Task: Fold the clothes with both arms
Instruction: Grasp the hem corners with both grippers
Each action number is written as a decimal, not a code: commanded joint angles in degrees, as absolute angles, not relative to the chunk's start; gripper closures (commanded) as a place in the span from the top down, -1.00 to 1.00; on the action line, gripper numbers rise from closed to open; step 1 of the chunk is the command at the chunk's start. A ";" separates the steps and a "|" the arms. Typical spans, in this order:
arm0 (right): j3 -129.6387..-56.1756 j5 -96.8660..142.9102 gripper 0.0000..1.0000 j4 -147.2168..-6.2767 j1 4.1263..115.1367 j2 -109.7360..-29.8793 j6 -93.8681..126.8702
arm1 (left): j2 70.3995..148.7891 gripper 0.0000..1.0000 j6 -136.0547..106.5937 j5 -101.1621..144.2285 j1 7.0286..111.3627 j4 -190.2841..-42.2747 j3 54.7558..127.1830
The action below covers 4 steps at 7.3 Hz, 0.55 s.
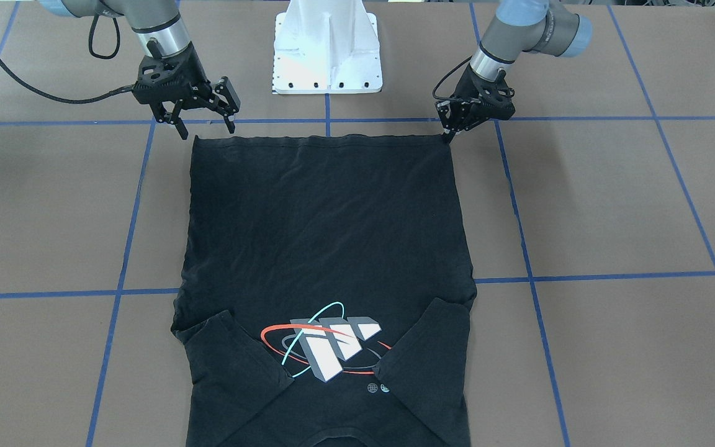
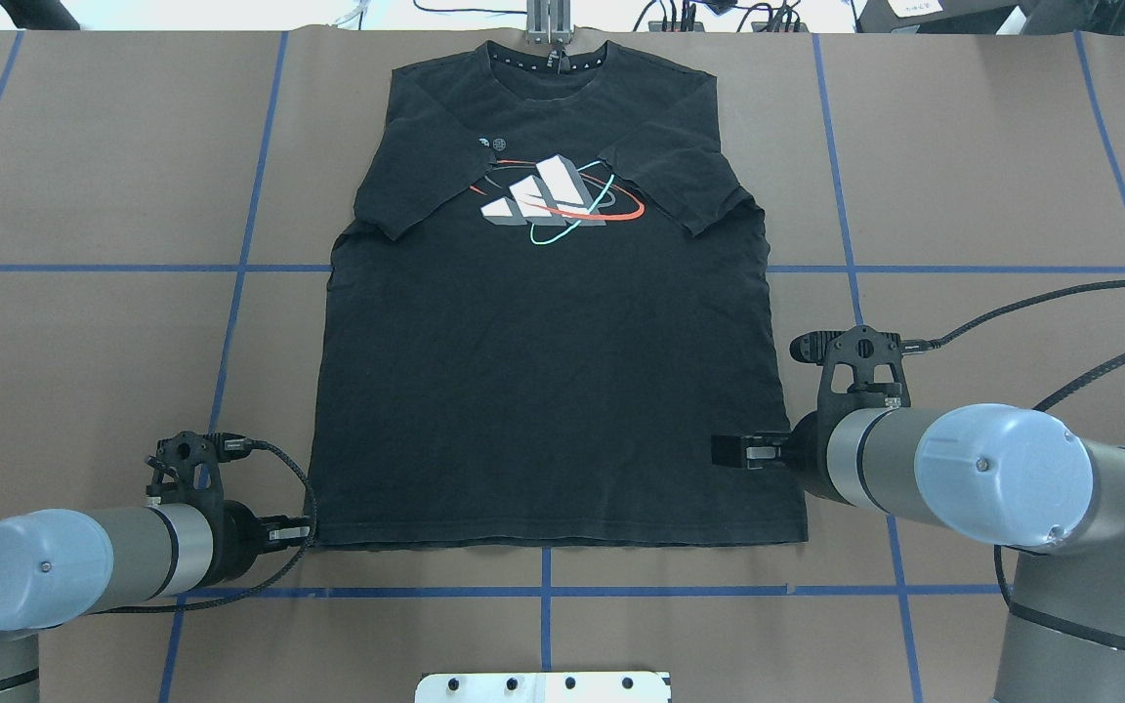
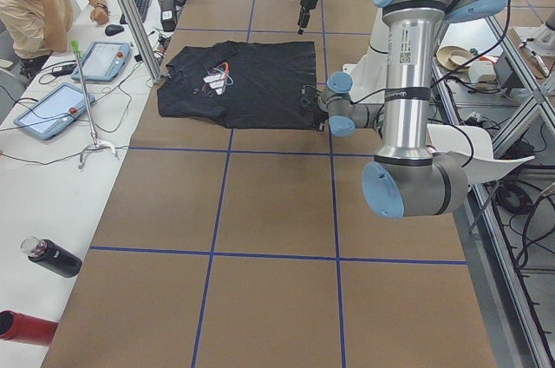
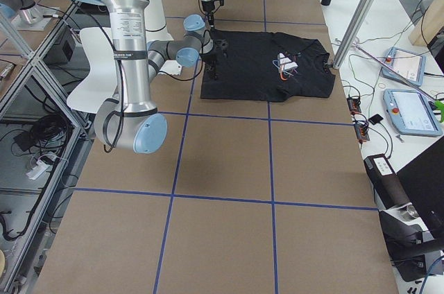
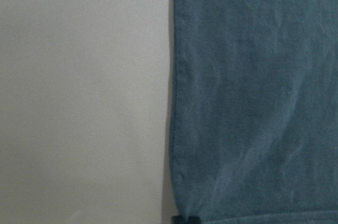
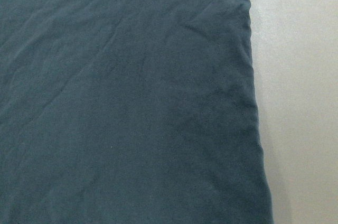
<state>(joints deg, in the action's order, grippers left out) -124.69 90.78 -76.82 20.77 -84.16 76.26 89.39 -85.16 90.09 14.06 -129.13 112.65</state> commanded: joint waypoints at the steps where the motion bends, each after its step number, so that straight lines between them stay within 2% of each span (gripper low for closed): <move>1: -124.63 88.96 1.00 -76.38 19.00 -87.35 76.38 | 89.47 -1.00 -85.25 90.00 14.06 -128.14 113.90; 4: -122.79 82.04 1.00 -73.76 12.59 -89.38 81.72 | 89.47 -1.00 -85.25 89.56 14.15 -128.23 114.61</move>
